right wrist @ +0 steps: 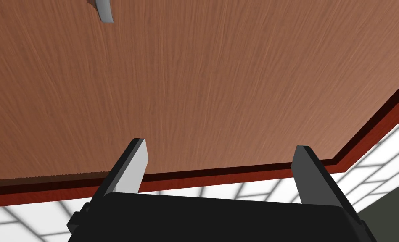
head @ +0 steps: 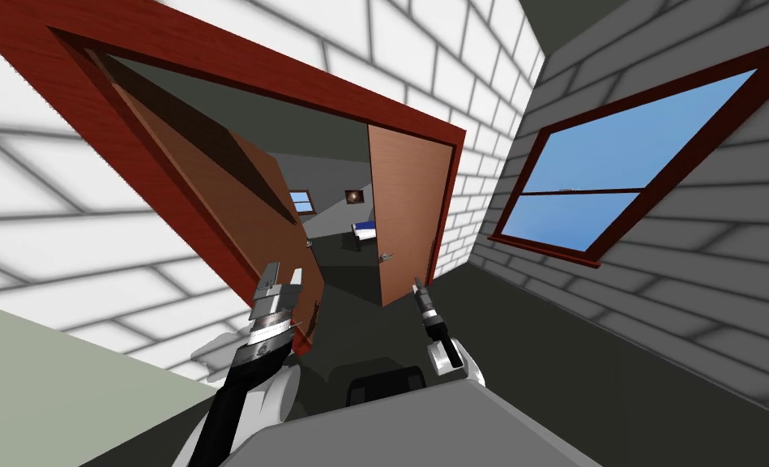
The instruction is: Push the door open
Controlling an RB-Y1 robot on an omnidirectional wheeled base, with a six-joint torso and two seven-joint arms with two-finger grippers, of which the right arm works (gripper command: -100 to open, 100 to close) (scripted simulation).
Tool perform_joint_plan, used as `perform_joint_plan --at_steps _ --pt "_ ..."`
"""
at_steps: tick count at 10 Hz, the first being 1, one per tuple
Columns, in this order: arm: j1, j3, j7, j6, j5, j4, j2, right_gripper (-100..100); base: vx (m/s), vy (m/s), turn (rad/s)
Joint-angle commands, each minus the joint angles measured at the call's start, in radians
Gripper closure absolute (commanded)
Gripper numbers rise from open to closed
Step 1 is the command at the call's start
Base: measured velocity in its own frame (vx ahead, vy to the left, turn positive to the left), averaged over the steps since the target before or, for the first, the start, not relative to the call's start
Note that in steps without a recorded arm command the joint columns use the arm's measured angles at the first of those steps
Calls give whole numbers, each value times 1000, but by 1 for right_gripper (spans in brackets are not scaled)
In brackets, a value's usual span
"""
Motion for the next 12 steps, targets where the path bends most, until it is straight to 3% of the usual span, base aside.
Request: perform_joint_plan --at_steps 1,10,12 --pt "-14 4 3 -3 5 35 8 -100 99 -41 46" --pt "-101 26 3 -22 30 265 46 -100 115 -48 57" --pt "-107 27 3 -23 32 280 50 -100 102 -33 30"
